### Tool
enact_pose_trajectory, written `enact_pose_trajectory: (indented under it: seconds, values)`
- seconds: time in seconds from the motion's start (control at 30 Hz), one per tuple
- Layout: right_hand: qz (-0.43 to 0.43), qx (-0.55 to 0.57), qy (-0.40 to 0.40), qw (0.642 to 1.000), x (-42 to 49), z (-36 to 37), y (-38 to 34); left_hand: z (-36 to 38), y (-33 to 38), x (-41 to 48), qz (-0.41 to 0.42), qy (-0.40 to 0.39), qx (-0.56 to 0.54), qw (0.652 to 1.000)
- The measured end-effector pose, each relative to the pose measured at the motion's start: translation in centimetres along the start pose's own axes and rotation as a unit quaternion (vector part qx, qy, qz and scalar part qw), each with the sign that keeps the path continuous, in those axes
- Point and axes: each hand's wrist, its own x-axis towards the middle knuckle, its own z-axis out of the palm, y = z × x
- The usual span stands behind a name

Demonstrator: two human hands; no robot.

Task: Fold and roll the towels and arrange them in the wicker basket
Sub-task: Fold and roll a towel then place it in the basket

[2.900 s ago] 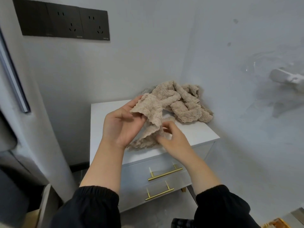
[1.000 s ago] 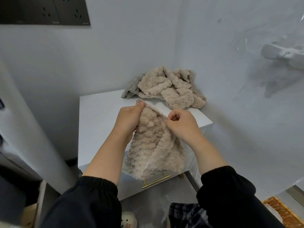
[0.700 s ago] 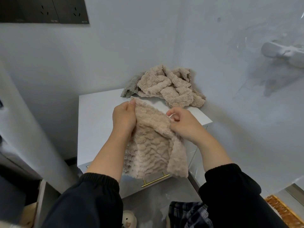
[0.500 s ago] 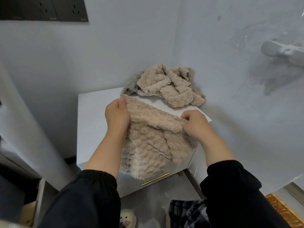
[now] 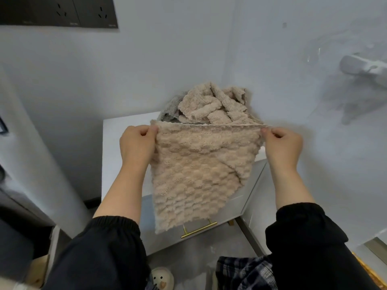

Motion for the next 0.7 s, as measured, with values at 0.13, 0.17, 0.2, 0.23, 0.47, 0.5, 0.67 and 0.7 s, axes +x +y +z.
enact_pose_trajectory:
  seconds: [0.13,0.17,0.2,0.23,0.47,0.5,0.67,0.7]
  values:
    - [0.059,0.15,0.021,0.987,0.2,0.1,0.1,-0.5,0.6,-0.4,0.01,-0.014,0.064,0.998]
    - [0.04,0.157,0.042,0.986,0.1,0.0,-0.2,-0.4,0.7,-0.5,0.017,-0.006,0.055,0.998]
    - [0.011,0.146,0.062,0.987,0.2,-0.2,-0.4,-0.5,0.9,-0.5,0.031,0.006,0.046,0.998]
    - [-0.015,0.129,0.073,0.989,0.4,-0.3,-0.8,-0.5,1.0,-0.4,0.042,0.014,0.032,0.999]
    - [0.189,0.269,-0.394,0.859,-1.9,-2.5,-4.5,-1.2,1.9,-0.6,-0.102,-0.2,-0.212,0.951]
    - [0.181,0.256,-0.442,0.84,-2.1,-2.8,-4.9,-1.2,1.8,-0.7,-0.116,-0.243,-0.209,0.94]
    - [0.183,0.21,-0.257,0.926,-1.0,-1.5,-3.1,-1.2,1.4,-0.8,-0.158,-0.227,-0.164,0.947]
    - [0.135,0.105,-0.188,0.967,-0.7,-1.0,-2.1,-1.1,1.2,-0.7,-0.141,-0.182,-0.121,0.966]
